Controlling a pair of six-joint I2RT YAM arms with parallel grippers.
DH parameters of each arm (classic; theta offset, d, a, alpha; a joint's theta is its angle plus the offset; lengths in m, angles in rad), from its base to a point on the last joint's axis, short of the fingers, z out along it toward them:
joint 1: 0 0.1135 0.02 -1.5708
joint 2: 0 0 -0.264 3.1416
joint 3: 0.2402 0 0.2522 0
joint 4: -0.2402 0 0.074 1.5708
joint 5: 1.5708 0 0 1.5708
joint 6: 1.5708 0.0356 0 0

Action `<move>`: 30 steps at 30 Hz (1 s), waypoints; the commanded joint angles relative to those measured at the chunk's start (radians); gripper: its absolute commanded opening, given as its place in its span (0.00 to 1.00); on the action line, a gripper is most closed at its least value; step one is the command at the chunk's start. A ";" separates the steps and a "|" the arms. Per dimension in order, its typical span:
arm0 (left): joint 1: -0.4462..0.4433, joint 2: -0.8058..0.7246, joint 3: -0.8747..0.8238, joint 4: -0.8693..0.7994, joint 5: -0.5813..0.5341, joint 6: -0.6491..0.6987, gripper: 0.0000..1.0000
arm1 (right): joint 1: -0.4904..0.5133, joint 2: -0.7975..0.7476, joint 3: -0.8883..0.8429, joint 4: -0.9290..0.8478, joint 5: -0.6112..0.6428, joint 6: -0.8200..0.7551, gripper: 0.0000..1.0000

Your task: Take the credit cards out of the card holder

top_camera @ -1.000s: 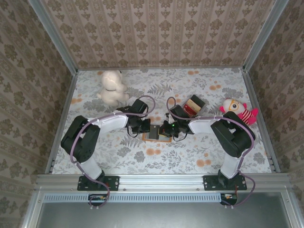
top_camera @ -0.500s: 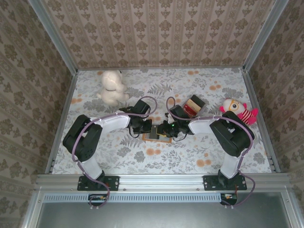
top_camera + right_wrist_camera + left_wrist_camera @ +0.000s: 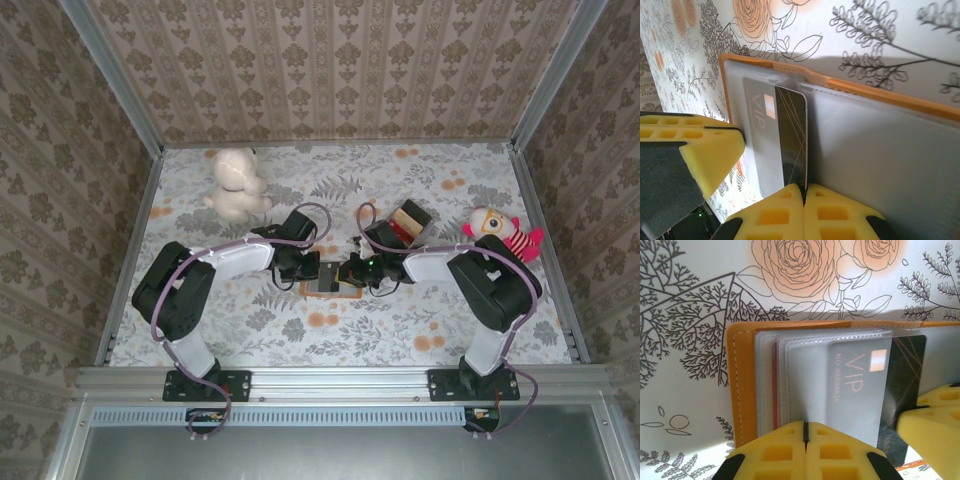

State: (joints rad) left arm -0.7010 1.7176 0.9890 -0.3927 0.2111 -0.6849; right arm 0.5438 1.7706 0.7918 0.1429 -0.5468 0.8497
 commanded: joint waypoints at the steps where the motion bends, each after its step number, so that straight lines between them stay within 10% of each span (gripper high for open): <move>1: -0.001 0.013 -0.036 -0.073 -0.058 -0.004 0.02 | -0.023 -0.034 -0.032 -0.082 0.030 -0.045 0.03; 14: 0.005 -0.027 0.011 -0.047 -0.016 0.011 0.14 | -0.097 -0.163 -0.124 0.030 -0.097 -0.063 0.00; 30: 0.064 -0.206 0.068 0.015 0.015 -0.031 0.65 | -0.172 -0.407 -0.043 -0.080 -0.273 -0.131 0.00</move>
State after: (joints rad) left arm -0.6563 1.5837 1.0416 -0.3878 0.2298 -0.7002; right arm 0.3889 1.4109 0.7025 0.0879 -0.7456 0.7322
